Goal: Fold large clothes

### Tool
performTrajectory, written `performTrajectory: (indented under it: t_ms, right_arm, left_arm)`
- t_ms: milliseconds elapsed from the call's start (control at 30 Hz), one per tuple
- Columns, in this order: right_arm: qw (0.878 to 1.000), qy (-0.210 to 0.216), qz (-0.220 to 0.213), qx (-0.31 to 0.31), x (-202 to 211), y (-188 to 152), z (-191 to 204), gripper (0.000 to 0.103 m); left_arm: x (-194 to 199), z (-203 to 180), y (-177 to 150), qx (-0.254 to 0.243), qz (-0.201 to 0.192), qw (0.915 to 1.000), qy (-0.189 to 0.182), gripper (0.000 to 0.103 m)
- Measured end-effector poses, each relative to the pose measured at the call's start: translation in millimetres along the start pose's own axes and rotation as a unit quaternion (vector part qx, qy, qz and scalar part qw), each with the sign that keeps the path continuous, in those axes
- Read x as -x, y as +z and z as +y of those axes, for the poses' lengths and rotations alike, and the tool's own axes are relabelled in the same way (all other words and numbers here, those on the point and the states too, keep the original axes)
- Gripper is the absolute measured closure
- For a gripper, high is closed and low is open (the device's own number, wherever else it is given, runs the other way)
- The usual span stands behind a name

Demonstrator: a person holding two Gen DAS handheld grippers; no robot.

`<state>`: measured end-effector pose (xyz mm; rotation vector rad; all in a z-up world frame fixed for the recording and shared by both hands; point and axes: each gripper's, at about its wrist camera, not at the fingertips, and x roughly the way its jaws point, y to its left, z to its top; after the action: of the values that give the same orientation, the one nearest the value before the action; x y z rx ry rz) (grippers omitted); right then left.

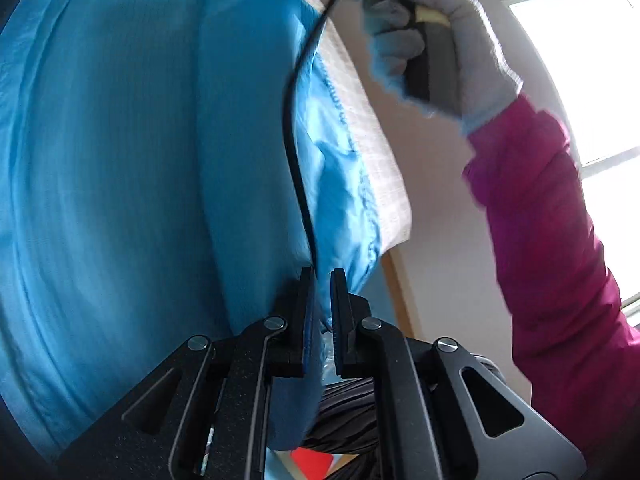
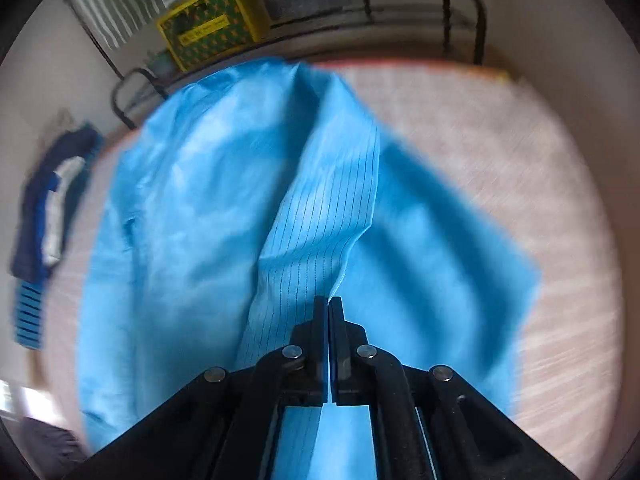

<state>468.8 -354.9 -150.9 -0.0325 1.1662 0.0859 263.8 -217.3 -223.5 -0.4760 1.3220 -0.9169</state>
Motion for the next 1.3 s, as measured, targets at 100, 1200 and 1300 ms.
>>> performTrajectory:
  t_ms: [100,1200,1300]
  right_arm:
    - [0.996,-0.086,-0.027,0.019,25.1,19.7,-13.5,0.103]
    - [0.968,0.192,-0.001,-0.163,-75.8,80.9,-5.5,0.072]
    - [0.955,0.22,0.004,-0.201,-103.8,97.4,-11.2,0.072]
  left_arm:
    - [-2.6,1.4,1.5,0.001,0.003,0.9999,-0.011,0.098]
    - [85.5,40.0,-6.5,0.032,-0.072,0.9969,0.0,0.098]
    - [97.0,51.5,-3.2,0.043,-0.079,0.996,0.0,0.098]
